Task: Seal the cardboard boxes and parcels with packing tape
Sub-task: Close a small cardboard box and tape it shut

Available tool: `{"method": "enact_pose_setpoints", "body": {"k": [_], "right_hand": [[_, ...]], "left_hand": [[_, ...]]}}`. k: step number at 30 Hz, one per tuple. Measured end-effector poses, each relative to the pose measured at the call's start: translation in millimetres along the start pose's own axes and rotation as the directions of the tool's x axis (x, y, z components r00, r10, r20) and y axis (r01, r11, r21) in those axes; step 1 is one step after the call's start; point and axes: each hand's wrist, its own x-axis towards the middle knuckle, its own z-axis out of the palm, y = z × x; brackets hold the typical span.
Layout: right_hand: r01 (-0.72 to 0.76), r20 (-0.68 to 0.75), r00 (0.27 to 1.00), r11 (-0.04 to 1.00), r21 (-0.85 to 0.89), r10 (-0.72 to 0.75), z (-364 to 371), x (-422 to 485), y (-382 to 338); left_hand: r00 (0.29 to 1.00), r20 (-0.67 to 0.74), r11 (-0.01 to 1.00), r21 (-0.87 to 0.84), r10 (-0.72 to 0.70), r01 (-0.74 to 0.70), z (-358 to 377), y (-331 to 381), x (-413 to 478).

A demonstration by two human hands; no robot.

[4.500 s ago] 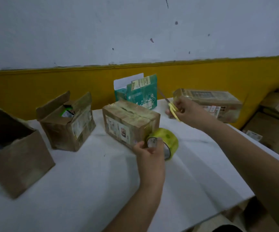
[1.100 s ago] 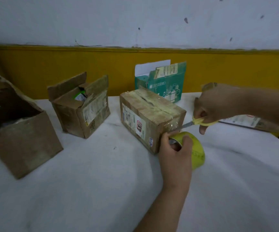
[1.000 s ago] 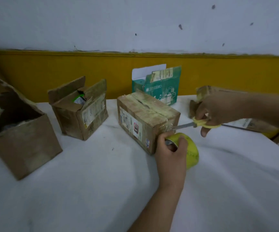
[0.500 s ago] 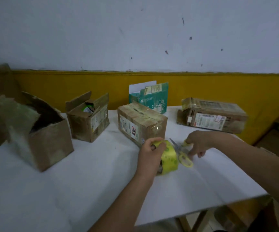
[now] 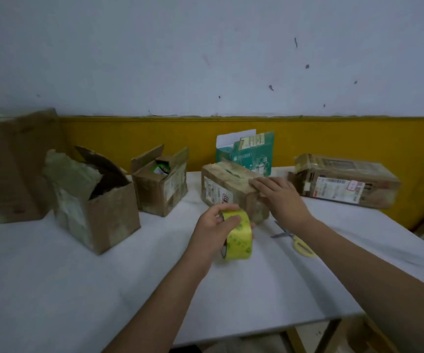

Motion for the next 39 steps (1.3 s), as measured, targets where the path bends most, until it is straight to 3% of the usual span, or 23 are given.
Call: {"method": "enact_pose_setpoints", "body": {"k": [3, 4, 6, 8, 10, 12, 17, 21, 25, 32, 36, 39], "right_hand": [[0.029, 0.016, 0.999, 0.997, -0.066, -0.028, -12.0, -5.1, -9.9], [0.056, -0.048, 0.997, 0.998, -0.040, -0.058, -19.7, -5.0, -14.9], [0.063, -0.196, 0.981, 0.970, 0.235, -0.016, -40.5, -2.7, -36.6], [-0.014, -0.075, 0.995, 0.857, 0.515, 0.062, -65.7, 2.5, -64.0], [-0.159, 0.156, 0.984, 0.785, 0.599, 0.081, -79.5, 5.6, -85.3], [-0.285, 0.251, 0.956, 0.701, 0.654, 0.154, -81.7, 4.7, -100.4], [-0.361, 0.190, 0.931, 0.718, 0.595, 0.310, -75.9, 4.2, -117.5], [-0.319, 0.121, 0.945, 0.778, 0.541, 0.303, -80.7, 0.4, -119.2], [-0.414, 0.289, 0.910, 0.639, 0.649, 0.296, -88.8, -0.3, -108.9], [-0.453, 0.277, 0.887, 0.581, 0.676, 0.369, -74.6, -5.3, -106.8], [-0.442, 0.259, 0.890, 0.575, 0.689, 0.374, -67.5, -3.4, -119.2], [-0.402, 0.213, 0.904, 0.571, 0.716, 0.370, -74.1, 6.6, -144.6]], "left_hand": [[0.998, 0.048, 0.999, -0.010, 0.039, -0.038, -10.3, 3.6, -4.8], [0.997, 0.062, 0.999, -0.002, 0.050, -0.050, -13.2, 3.7, -4.8], [0.996, 0.061, 0.997, 0.026, 0.066, -0.068, -17.2, 5.2, -2.8], [0.995, 0.053, 0.991, 0.098, 0.088, -0.093, -18.3, 6.4, -0.5], [0.995, 0.039, 0.985, 0.145, 0.088, -0.093, -18.3, 8.8, -0.9], [0.997, 0.010, 0.987, 0.141, 0.072, -0.073, -19.4, 10.4, -2.1], [0.999, -0.004, 0.985, 0.171, 0.035, -0.034, -21.8, 16.0, -8.2], [0.999, 0.050, 0.985, 0.172, 0.017, -0.025, -23.6, 33.2, -11.5], [0.988, 0.155, 0.975, 0.216, 0.026, -0.060, -29.0, 33.6, -8.4], [0.978, 0.209, 0.981, 0.192, -0.013, -0.028, -30.2, 21.8, -21.8], [0.989, 0.137, 0.993, 0.115, -0.053, 0.037, -39.7, 22.7, -33.2], [0.994, -0.011, 0.975, 0.191, -0.110, 0.110, -51.1, 28.1, -61.8]]}}
